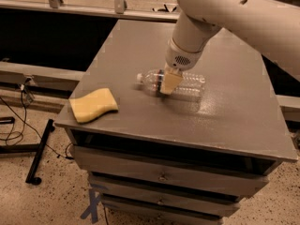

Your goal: Knock water bottle over

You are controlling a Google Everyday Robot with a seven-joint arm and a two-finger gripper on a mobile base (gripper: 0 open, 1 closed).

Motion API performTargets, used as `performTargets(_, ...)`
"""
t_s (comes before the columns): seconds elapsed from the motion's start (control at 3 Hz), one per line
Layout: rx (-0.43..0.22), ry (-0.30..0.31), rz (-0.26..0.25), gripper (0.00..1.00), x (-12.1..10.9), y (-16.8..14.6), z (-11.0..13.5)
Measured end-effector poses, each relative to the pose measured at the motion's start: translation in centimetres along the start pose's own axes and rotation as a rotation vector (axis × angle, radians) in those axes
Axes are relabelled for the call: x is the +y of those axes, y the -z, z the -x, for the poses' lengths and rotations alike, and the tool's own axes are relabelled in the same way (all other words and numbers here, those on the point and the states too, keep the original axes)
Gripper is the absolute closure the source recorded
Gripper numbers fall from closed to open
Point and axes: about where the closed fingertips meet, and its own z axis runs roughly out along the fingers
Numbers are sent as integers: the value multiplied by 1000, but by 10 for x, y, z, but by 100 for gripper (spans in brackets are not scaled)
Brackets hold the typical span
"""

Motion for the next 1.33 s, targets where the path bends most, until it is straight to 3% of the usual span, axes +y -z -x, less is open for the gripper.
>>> performTargets(0.33,-12,13,15,0,13,5,-2)
performTargets(0.67,-18,9,26,0,19,5,-5)
performTargets(1.0,-61,-36,40,0,21,11,-21)
performTargets(1.33,-161,-121,40,0,17,26,-52)
